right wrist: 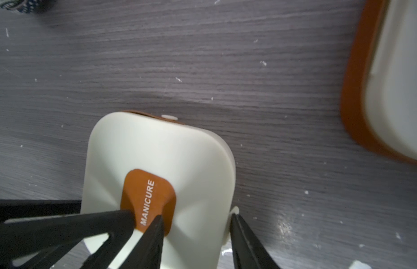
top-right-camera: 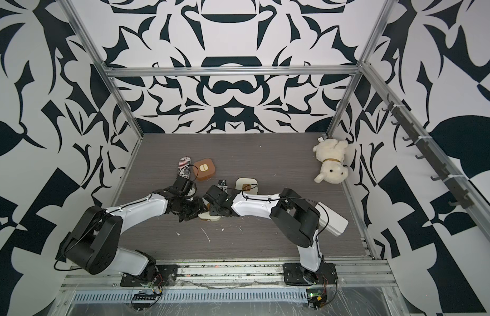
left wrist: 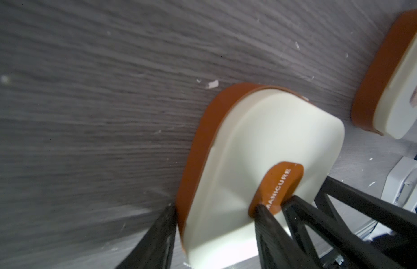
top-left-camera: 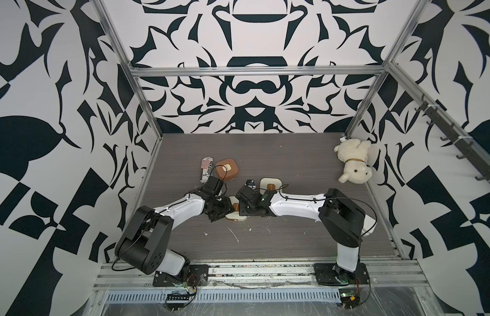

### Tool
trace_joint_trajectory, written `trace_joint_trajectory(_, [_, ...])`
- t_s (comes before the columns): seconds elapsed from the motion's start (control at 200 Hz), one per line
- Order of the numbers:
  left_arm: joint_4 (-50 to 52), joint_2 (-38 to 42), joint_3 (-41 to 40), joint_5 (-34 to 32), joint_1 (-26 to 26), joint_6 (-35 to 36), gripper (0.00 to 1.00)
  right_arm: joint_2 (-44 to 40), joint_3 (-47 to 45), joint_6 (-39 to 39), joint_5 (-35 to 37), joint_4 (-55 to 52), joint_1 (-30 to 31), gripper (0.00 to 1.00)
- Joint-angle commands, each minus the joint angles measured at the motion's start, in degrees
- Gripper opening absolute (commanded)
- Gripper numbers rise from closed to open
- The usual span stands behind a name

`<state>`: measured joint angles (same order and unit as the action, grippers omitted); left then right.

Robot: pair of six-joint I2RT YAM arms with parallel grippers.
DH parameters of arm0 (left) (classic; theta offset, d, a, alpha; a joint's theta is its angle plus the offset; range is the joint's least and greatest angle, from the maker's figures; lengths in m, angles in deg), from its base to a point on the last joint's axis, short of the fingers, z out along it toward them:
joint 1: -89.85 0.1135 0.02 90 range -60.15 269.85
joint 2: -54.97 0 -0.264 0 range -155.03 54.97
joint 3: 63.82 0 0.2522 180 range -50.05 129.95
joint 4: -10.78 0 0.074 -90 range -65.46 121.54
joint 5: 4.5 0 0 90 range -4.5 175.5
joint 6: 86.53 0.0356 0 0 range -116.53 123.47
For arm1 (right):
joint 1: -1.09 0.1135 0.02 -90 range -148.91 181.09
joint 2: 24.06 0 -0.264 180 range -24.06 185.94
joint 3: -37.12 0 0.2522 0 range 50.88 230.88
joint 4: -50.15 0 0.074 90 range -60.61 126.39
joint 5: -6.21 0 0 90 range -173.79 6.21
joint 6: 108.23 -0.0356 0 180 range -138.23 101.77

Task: Organize nail clipper sets
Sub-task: Close the storage box at the center of the board.

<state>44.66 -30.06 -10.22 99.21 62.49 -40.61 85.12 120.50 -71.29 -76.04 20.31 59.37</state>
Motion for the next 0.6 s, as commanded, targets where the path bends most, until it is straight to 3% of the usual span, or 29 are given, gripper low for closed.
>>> trace_joint_trajectory(0.0, [5.28, -4.53, -3.55, -1.23, -1.30, 0.10, 0.57, 1.73, -3.21, -1.15, -3.75, -1.46, -0.09, 0.50])
trace_joint_trajectory(0.595, [4.90, -9.13, 1.40, 0.15, -2.73, 1.10, 0.55, 4.97, -8.94, -6.45, -11.60, 11.59, -0.45, 0.47])
